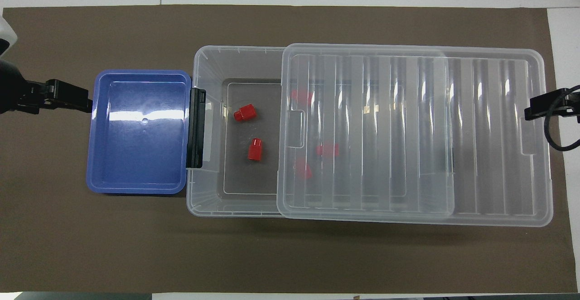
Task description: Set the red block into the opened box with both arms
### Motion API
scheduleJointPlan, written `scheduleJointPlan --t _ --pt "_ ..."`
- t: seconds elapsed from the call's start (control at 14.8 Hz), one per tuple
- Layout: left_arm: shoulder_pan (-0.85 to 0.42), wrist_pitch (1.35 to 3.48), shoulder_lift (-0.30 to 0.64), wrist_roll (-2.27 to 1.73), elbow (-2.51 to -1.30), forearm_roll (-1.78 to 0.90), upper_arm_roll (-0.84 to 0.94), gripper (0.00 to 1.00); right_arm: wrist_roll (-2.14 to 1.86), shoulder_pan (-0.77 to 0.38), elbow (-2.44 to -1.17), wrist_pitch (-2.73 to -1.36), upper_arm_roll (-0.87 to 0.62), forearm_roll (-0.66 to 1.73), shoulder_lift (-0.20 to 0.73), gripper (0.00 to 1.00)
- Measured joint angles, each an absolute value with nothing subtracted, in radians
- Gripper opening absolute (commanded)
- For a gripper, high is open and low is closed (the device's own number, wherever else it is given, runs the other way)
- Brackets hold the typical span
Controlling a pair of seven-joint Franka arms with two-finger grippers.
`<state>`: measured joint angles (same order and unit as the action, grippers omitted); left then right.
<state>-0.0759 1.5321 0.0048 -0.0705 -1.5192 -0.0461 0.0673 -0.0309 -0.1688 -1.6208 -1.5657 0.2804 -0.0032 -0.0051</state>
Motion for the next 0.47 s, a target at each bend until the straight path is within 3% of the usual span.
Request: scheduleJointPlan --t 0.47 --pt "-0.072 1.523 0.005 -0.069 -1.523 -0.046 0.068 1.0 -0.031 -0.169 -1.621 -1.569 0.262 -0.003 -0.005 1.0"
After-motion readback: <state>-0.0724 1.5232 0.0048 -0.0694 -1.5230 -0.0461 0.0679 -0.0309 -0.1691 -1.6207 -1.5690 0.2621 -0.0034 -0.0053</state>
